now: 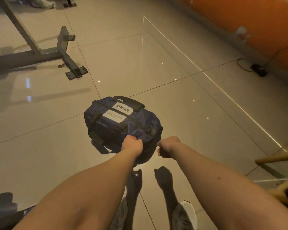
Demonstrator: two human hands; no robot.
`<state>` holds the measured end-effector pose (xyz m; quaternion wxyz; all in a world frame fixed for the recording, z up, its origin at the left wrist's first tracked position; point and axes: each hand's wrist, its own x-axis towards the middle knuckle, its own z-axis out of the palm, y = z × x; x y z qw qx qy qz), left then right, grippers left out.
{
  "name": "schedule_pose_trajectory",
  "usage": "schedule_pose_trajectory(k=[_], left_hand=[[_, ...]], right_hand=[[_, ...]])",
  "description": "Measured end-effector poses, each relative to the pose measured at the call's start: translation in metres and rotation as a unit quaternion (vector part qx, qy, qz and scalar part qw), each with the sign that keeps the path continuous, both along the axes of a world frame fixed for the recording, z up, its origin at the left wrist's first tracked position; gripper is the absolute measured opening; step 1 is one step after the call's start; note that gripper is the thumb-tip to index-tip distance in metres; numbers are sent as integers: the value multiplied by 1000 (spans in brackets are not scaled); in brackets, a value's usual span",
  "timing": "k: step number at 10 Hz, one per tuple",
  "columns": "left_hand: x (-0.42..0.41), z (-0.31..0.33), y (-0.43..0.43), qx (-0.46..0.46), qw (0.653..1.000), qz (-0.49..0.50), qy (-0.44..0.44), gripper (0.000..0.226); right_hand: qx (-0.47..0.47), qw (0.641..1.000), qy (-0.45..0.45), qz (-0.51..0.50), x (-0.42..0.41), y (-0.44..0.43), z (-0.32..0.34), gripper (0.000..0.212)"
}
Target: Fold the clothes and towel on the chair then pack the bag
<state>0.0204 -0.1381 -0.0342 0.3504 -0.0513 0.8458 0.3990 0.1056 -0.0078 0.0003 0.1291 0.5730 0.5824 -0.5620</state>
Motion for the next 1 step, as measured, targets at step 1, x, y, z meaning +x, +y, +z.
schedule_pose_trajectory(k=[1], left_hand=[[-14, 15, 8, 11, 999, -38, -3, 29]], right_hand=[[12, 999, 20, -33, 19, 4, 28, 6]])
